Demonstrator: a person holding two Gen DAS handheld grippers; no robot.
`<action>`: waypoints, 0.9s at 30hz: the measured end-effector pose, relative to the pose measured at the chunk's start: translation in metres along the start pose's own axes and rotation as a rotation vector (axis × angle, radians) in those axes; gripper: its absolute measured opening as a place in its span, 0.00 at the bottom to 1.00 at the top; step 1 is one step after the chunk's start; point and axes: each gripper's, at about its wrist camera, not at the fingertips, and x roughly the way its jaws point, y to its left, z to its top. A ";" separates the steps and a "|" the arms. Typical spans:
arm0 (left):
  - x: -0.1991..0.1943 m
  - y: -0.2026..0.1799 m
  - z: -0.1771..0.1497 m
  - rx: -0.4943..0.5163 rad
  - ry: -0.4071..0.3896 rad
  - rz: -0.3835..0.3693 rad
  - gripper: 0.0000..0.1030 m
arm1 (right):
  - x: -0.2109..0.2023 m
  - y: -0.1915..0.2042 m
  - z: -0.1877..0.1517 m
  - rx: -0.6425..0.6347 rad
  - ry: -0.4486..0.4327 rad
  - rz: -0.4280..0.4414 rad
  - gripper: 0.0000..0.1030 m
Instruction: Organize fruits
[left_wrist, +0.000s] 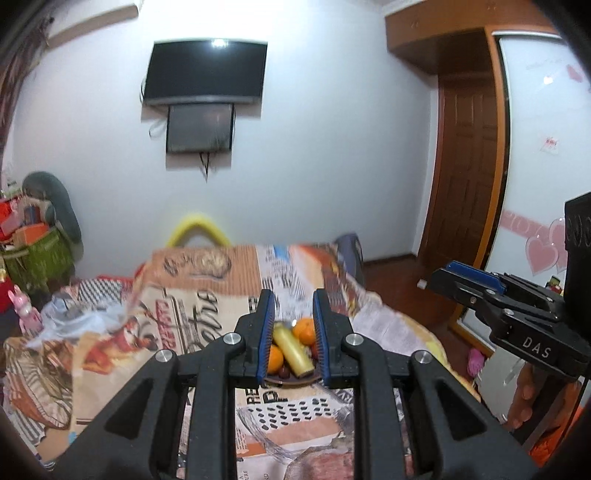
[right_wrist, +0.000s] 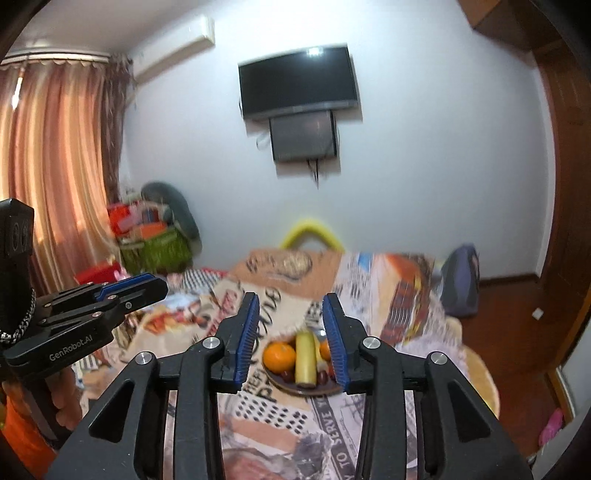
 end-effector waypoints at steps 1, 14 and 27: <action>-0.010 -0.002 0.003 0.002 -0.022 0.001 0.21 | -0.007 0.003 0.001 -0.002 -0.019 -0.001 0.35; -0.058 -0.013 0.003 0.030 -0.136 0.049 0.70 | -0.029 0.019 -0.001 -0.015 -0.110 -0.073 0.76; -0.062 -0.013 -0.003 0.015 -0.142 0.065 0.93 | -0.041 0.022 -0.004 -0.021 -0.145 -0.130 1.00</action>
